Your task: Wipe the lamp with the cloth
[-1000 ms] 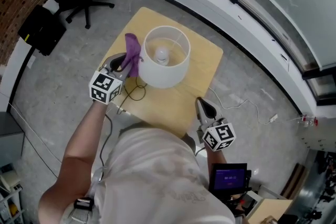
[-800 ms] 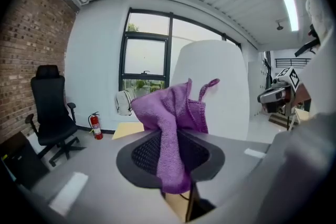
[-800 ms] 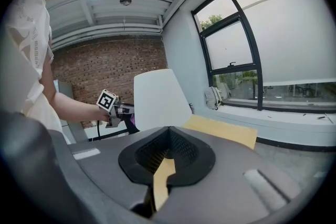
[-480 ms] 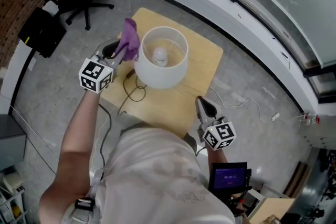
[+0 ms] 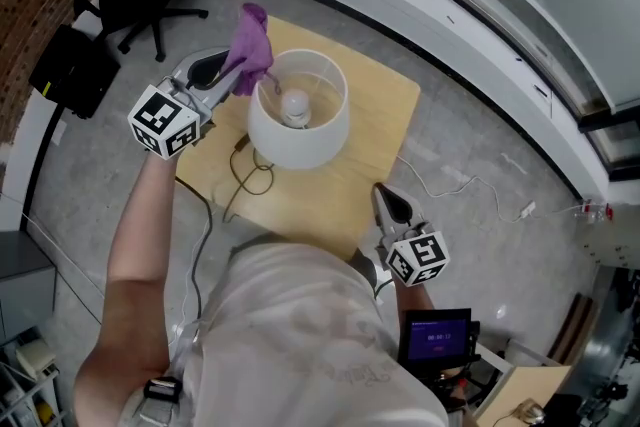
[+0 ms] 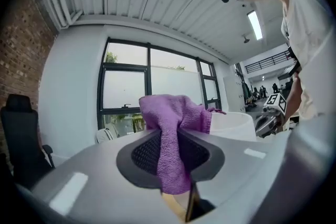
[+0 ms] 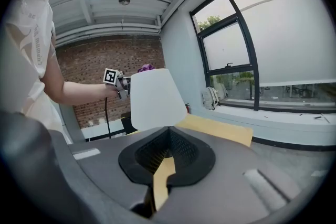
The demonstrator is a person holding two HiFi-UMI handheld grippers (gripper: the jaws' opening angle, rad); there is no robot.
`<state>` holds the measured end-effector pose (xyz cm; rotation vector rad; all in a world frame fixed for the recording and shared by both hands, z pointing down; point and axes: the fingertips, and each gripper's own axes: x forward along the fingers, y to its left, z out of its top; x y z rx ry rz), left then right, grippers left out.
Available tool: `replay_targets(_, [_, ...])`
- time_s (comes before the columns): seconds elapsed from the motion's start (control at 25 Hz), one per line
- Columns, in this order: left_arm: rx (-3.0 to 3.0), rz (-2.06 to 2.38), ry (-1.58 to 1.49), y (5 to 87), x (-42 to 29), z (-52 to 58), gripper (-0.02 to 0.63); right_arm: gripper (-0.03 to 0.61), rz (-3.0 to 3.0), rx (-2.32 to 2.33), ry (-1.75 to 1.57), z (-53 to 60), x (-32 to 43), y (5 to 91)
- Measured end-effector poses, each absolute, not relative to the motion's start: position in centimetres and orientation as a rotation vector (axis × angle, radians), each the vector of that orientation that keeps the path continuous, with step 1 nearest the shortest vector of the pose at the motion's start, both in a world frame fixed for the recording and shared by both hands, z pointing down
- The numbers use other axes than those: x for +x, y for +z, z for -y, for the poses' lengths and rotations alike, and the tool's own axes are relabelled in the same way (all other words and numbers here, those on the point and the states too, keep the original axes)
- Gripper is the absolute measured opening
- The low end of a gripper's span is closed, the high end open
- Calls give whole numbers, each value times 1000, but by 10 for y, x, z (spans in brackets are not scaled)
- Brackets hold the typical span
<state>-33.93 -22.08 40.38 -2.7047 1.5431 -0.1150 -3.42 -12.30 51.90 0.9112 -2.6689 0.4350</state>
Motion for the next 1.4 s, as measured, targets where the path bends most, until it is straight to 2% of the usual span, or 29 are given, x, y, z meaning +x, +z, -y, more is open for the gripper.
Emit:
replay_targets(0.44, [-2810,-1637,-394,495,-339,241,78,14,2646,949,473,131,-25,525])
replay_targets(0.84, [-2815,-1640,-767,562,-350,261,78,14,2628,974,499,132,-14,530])
replay_targets(1.04, [-2842,-1531,-709,525,-351,272,80,14,2628,995,491,132,-9,527])
replay_targets(1.4, [-2888,-1322,-328,389,-346,293,81,14,2626,1051,506,128,-1,527])
